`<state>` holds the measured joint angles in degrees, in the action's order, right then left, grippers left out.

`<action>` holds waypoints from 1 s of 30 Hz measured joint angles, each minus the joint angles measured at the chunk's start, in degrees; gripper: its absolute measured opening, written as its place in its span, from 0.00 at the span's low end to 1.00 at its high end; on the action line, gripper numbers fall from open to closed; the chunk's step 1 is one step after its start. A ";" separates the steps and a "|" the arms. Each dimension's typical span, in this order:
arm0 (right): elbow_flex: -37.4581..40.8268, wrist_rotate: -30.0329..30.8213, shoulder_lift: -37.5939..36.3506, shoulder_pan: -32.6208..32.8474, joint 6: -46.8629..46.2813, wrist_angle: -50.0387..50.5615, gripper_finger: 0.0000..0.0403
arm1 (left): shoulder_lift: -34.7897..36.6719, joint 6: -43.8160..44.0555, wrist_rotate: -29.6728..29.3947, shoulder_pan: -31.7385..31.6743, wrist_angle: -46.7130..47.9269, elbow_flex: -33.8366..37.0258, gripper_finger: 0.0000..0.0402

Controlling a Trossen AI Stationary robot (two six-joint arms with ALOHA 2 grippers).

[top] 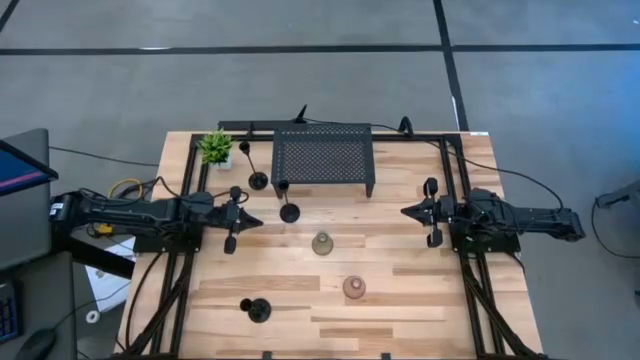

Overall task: Pick & Place candle stick holders
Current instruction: Put the top black candle holder on the shelf

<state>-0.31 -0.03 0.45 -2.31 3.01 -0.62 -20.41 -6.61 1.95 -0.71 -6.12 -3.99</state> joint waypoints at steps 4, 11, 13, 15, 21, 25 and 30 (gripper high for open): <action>0.00 -1.38 -0.14 0.01 0.00 -0.04 0.00 | 0.00 -0.01 0.01 0.00 -0.38 0.00 0.02; 0.02 -2.54 -0.09 0.03 -0.02 -0.26 0.00 | -0.02 -0.01 -0.01 0.01 -0.40 0.00 0.02; 0.02 -2.54 -0.09 0.03 -0.02 -0.28 0.00 | -0.02 0.01 0.00 0.02 -0.40 0.00 0.02; 0.02 -2.56 -0.09 0.03 -0.01 -0.28 0.00 | -0.02 0.00 0.01 0.00 -0.40 0.00 0.02; 0.02 -2.74 -0.09 0.03 -0.02 -0.35 0.00 | -0.02 0.00 0.00 0.01 -0.40 0.00 0.02; 0.02 -2.74 -0.09 0.03 -0.02 -0.37 0.00 | -0.02 0.01 0.01 0.01 -0.40 0.00 0.02; 0.02 -2.74 -0.09 0.03 -0.02 -0.39 0.00 | 0.00 -0.01 0.01 0.02 -0.75 0.00 0.02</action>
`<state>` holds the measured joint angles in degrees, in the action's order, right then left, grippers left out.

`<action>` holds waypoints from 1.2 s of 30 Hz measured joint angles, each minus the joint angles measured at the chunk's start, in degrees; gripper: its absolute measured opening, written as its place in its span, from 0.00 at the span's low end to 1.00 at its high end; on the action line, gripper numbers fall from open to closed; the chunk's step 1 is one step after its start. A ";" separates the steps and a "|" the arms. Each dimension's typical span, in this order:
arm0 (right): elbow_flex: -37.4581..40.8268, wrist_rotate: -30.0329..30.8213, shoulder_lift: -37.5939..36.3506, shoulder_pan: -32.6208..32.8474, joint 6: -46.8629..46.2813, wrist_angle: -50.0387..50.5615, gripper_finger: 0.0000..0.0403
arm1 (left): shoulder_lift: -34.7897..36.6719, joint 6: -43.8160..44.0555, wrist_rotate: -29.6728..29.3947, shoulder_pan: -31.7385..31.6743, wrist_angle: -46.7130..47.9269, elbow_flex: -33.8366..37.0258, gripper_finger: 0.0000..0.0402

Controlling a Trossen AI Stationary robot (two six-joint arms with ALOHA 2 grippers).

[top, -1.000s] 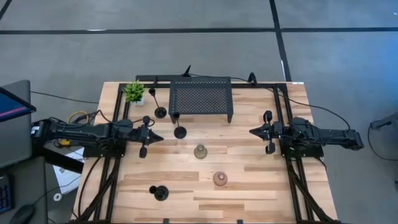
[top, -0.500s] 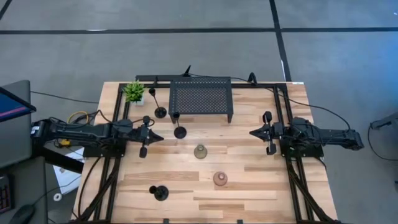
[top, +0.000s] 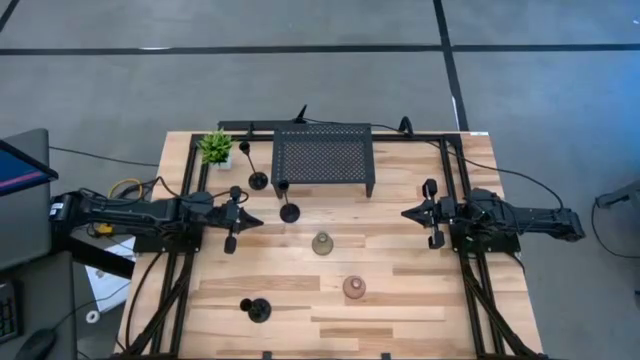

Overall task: Pick & Place candle stick holders
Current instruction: Put the top black candle holder on the shelf

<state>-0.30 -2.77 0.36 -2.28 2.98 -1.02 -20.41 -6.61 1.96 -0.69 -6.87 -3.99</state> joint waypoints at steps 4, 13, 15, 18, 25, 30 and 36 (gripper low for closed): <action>0.00 0.00 0.00 0.00 0.01 0.00 0.00 | -0.01 0.01 0.00 0.00 -0.06 0.00 0.02; 0.00 -0.17 -0.02 -0.02 0.00 -0.70 0.00 | -0.02 0.02 0.00 -0.01 -0.56 0.00 0.02; 0.00 -0.17 -0.02 -0.02 0.01 -0.70 0.00 | -0.02 0.07 0.00 -0.02 -0.67 0.00 0.02; 0.00 -0.17 -0.02 -0.02 0.00 -0.70 0.00 | -0.02 1.34 0.00 -0.02 -0.97 0.00 0.02; 0.00 -0.17 -0.02 -0.02 0.00 -0.70 0.00 | -0.02 1.55 0.00 -0.02 -1.36 0.00 0.02; 0.00 -0.19 -0.02 -0.02 -3.78 -0.72 0.00 | -0.02 9.75 0.00 -0.02 -2.19 0.00 0.02; 0.00 -0.19 -0.02 -0.02 -8.83 -0.72 0.00 | -0.02 10.03 0.00 -0.02 -2.75 0.00 0.02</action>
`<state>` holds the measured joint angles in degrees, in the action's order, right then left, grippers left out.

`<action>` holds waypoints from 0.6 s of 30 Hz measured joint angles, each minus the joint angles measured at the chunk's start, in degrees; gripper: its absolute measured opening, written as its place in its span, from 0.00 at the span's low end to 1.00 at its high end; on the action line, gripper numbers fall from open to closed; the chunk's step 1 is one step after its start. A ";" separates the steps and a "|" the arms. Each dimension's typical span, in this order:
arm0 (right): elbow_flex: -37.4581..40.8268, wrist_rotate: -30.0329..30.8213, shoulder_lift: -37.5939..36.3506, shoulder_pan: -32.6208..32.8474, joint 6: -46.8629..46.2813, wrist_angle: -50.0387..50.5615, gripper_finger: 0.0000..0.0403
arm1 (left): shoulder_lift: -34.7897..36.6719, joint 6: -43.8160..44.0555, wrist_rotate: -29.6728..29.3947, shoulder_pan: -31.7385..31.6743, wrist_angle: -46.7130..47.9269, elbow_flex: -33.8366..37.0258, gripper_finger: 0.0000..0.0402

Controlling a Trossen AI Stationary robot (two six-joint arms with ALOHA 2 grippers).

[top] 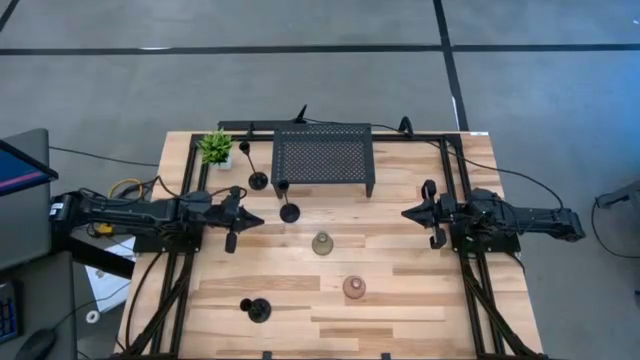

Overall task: Pick & Place candle stick holders
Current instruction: Put the top black candle holder on the shelf

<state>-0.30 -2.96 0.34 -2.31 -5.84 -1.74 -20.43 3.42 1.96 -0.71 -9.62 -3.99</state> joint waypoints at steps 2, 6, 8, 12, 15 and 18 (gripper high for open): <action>0.00 0.22 0.00 -0.09 1.38 0.00 0.00 | 0.00 -1.28 -0.51 0.01 -0.92 0.00 0.02; 0.00 0.42 0.01 -0.13 4.56 0.19 0.00 | 0.00 -1.90 -0.85 0.00 -1.14 0.00 0.02; 0.00 0.42 0.00 -0.13 4.59 0.18 0.00 | 0.00 -1.92 -0.85 0.00 -1.12 0.00 0.02; 0.00 0.42 0.00 -0.12 4.73 0.13 0.00 | 0.02 -1.62 -0.84 0.00 -1.20 0.00 0.02; 0.00 0.42 0.02 -0.11 4.74 -0.20 0.00 | 0.00 -1.59 -0.85 0.00 -1.32 0.00 0.02; 0.00 0.42 0.00 -0.11 4.74 -0.87 0.00 | 0.01 -0.77 -0.85 0.01 -1.62 0.00 0.02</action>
<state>-0.30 -2.55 0.34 -2.42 -1.10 -2.61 -20.41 2.65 1.10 -0.70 -11.25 -3.99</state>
